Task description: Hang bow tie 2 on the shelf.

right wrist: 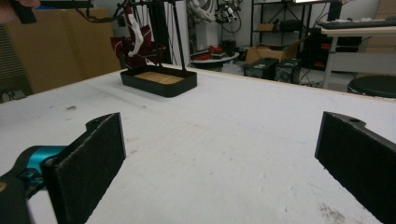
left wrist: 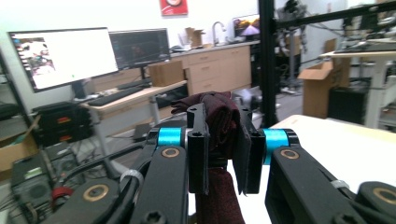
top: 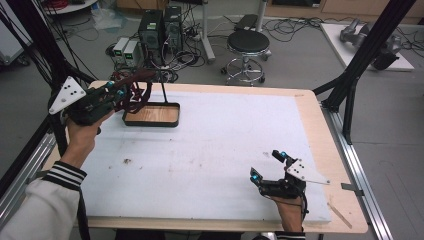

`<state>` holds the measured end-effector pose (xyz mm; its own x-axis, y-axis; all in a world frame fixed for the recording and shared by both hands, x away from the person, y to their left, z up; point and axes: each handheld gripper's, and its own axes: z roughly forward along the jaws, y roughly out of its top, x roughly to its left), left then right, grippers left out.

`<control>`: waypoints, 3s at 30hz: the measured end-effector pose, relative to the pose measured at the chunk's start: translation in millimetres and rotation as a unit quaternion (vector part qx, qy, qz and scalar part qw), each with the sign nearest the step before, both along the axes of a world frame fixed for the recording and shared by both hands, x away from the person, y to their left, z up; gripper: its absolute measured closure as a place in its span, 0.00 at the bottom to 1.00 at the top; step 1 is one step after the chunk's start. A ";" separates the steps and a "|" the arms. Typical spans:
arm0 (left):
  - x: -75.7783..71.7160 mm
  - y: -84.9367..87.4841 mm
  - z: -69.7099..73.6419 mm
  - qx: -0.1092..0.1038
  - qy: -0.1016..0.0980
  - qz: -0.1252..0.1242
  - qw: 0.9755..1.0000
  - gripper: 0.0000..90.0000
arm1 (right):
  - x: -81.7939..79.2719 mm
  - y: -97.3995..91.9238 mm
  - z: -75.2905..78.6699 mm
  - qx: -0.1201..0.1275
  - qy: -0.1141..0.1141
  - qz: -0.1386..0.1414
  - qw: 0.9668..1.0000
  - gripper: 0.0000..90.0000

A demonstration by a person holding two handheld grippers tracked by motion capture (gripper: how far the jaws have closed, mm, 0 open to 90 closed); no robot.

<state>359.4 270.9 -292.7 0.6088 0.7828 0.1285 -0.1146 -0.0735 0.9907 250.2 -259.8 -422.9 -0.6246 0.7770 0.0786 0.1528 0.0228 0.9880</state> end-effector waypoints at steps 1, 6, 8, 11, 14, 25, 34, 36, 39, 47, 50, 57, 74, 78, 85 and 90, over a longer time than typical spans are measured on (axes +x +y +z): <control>1.3 -0.1 -0.3 0.000 0.000 0.004 1.000 0.86 | -0.6 -1.1 -1.0 0.001 0.002 -0.002 1.000 0.01; 10.1 -2.0 -0.8 0.002 0.004 0.019 1.000 0.86 | -3.6 -6.4 -4.4 0.007 -0.012 -0.013 1.000 0.01; 13.9 -2.8 -1.2 0.000 0.004 0.026 1.000 0.86 | -4.6 -6.7 -5.6 0.012 -0.017 -0.013 1.000 0.01; 19.6 -5.4 -2.9 0.006 0.006 0.035 0.999 0.86 | -3.8 -6.0 -8.8 0.010 -0.023 -0.014 1.000 0.01; 24.7 -7.1 -4.4 0.006 0.007 0.043 0.999 0.86 | -2.8 -4.5 -11.9 0.010 -0.024 -0.015 1.000 0.01; 43.1 -15.3 -12.6 0.013 0.008 0.084 0.996 0.86 | -2.6 -2.7 -16.8 0.012 -0.041 -0.025 0.999 0.01; 46.4 -19.4 -19.7 0.029 0.005 0.129 0.991 0.86 | -0.5 -2.7 -19.6 0.011 -0.044 -0.027 0.999 0.01; 45.1 -20.1 -21.8 0.034 0.003 0.140 0.990 0.86 | -0.6 -2.5 -20.0 0.013 -0.040 -0.027 0.999 0.01; 43.7 -20.8 -26.1 0.039 0.007 0.152 0.988 0.86 | -0.5 -2.1 -20.5 0.015 -0.039 -0.026 0.999 0.01; 38.1 -27.4 -33.8 0.054 0.005 0.161 0.985 0.87 | -0.1 -1.3 -21.2 0.015 -0.038 -0.024 0.999 0.01; 35.3 -29.0 -36.1 0.060 0.006 0.166 0.984 0.87 | -0.2 -1.1 -21.2 0.015 -0.037 -0.023 0.999 0.01; 27.6 -29.6 -43.5 0.056 0.011 0.181 0.982 0.87 | -0.4 -0.6 -21.1 0.016 -0.037 -0.020 0.999 0.01; 31.2 -32.9 -65.0 0.056 0.055 0.196 0.978 0.88 | -0.9 0.1 -19.8 0.018 -0.044 -0.017 0.999 0.01; 31.9 -31.3 -70.0 0.055 0.063 0.196 0.977 0.88 | -0.3 0.1 -20.2 0.018 -0.043 -0.018 0.999 0.01; 34.1 -24.8 -77.2 0.040 0.071 0.204 0.975 0.89 | -0.3 0.0 -20.3 0.019 -0.041 -0.017 0.999 0.01; 38.5 -22.6 -83.8 0.035 0.085 0.204 0.975 0.89 | 0.0 1.6 -20.7 0.016 -0.039 -0.017 0.999 0.01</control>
<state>397.9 248.3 -376.5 0.2655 0.9572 0.1151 0.1037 -0.1471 0.9837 250.1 -258.1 -443.6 -0.6034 0.7955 0.0560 0.0750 -0.0133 0.9971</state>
